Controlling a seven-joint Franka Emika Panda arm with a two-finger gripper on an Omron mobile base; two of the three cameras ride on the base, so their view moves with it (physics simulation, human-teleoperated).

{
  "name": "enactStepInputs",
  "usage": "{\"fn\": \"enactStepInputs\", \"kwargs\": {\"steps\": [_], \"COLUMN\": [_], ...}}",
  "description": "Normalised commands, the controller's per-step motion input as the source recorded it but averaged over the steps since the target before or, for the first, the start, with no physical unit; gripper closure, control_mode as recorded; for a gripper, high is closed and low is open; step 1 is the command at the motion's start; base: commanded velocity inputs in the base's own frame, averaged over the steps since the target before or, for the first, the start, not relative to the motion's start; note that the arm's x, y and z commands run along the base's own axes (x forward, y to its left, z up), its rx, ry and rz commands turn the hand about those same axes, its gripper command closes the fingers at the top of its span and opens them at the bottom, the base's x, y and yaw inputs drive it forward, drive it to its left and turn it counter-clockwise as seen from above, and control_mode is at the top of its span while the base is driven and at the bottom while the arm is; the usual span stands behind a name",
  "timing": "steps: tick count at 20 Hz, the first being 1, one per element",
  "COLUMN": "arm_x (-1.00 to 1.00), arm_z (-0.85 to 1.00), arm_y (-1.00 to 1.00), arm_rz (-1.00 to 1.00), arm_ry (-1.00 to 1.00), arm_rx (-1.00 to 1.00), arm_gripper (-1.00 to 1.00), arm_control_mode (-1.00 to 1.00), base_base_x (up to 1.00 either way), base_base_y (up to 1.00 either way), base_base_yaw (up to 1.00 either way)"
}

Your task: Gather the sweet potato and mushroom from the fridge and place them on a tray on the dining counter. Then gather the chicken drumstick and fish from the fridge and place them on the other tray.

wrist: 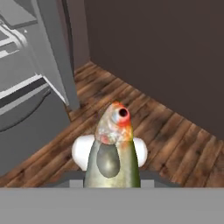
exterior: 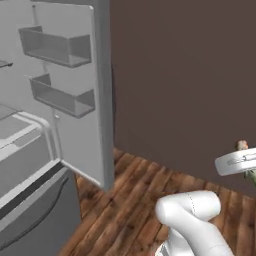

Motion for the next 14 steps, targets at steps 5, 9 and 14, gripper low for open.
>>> {"fn": "enactStepInputs", "kwargs": {"steps": [5,9,14], "arm_x": [0.00,0.00,0.00], "arm_z": [0.00,0.00,0.00], "arm_y": [0.00,0.00,0.00], "arm_rz": [0.00,0.00,0.00], "arm_ry": [0.00,0.00,0.00], "arm_rx": [0.00,0.00,0.00], "arm_gripper": [1.00,1.00,1.00], "arm_control_mode": [1.00,1.00,1.00], "base_base_x": [-0.19,-0.02,0.00], "base_base_y": [0.00,0.00,0.00], "base_base_yaw": [-0.65,-0.69,-0.69]}}
